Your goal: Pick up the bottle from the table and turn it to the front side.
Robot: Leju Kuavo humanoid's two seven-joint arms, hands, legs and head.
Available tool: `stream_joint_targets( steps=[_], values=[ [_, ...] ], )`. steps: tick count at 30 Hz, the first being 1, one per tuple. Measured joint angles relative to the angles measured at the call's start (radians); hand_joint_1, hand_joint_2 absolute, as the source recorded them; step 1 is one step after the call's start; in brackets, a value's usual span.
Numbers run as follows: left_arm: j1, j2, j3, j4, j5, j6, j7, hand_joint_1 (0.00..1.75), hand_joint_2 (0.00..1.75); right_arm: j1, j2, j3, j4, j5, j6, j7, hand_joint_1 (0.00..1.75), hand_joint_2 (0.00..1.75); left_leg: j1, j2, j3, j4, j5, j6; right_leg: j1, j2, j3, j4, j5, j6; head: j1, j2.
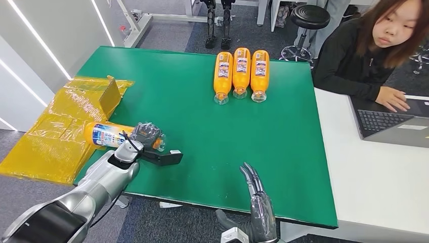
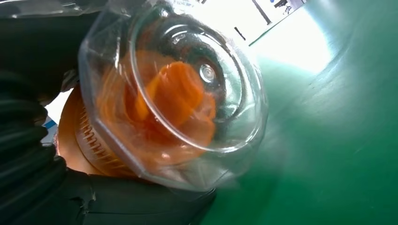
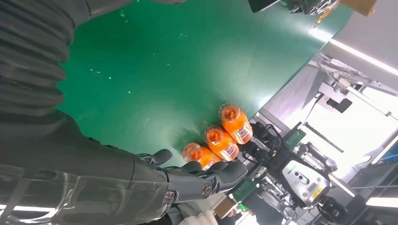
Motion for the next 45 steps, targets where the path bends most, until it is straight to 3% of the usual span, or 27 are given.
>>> stream_joint_targets(
  steps=[5,9,29,33,36,39,41,45],
  values=[
    [-0.006,0.002,0.0,0.01,-0.003,-0.035,0.056,1.75,1.75,0.002,-0.003,-0.001,-0.003,0.0,0.012,0.0,0.0,1.75,0.0,0.0,0.0,0.0,0.0,0.0,0.0,0.0,0.0,0.001,0.0,0.0,0.0,0.0],
    [-0.013,0.014,0.003,0.02,0.013,-0.051,0.107,0.0,1.75,0.003,-0.005,-0.002,-0.005,0.002,0.033,0.004,0.0,1.75,0.0,0.0,0.001,0.0,0.0,-0.001,0.0,0.0,0.0,0.001,0.0,0.0,0.0,0.0],
    [-0.011,0.078,0.077,0.035,0.011,0.02,0.114,0.0,1.75,-0.019,-0.004,-0.002,0.059,-0.055,0.049,-0.043,0.0,1.75,0.0,-0.001,0.001,0.0,0.001,-0.002,0.0,0.0,0.0,0.002,0.0,0.0,0.0,0.0],
    [-0.009,0.077,0.087,0.035,0.011,0.062,0.068,0.0,1.75,-0.011,-0.005,-0.002,0.066,-0.057,0.031,-0.043,0.0,1.75,0.0,-0.001,0.001,0.0,0.001,-0.002,0.0,0.0,-0.001,0.002,0.0,0.0,0.0,0.0],
    [0.001,0.054,0.108,0.029,0.053,0.212,-0.049,0.0,1.75,-0.005,-0.004,-0.003,0.07,-0.046,0.006,-0.018,0.0,1.75,0.0,-0.001,0.0,0.0,0.001,-0.002,0.0,-0.001,-0.002,0.002,0.0,0.0,0.0,0.0],
    [0.034,0.001,0.156,-0.033,0.207,0.427,-0.299,0.0,1.75,0.004,-0.002,-0.007,0.072,-0.029,-0.028,0.014,0.0,1.75,-0.001,-0.004,-0.002,0.001,0.001,-0.002,-0.001,-0.004,-0.001,0.001,0.0,0.0,0.0,0.0],
    [0.088,-0.032,0.188,-0.139,0.363,0.448,-0.442,0.0,1.75,0.011,-0.001,-0.013,0.071,-0.021,-0.037,0.017,0.0,1.75,-0.002,-0.001,-0.001,0.001,0.0,-0.001,-0.002,0.0,-0.001,0.001,0.0,0.0,0.0,0.0],
    [0.25,-0.063,0.213,-0.464,0.71,0.366,-0.644,0.0,1.75,0.033,0.01,-0.045,0.065,-0.025,-0.039,-0.047,0.0,1.75,-0.003,0.006,-0.001,0.001,-0.002,0.001,-0.003,0.007,-0.003,0.001,0.0,0.001,0.0,0.0]
  ],
)
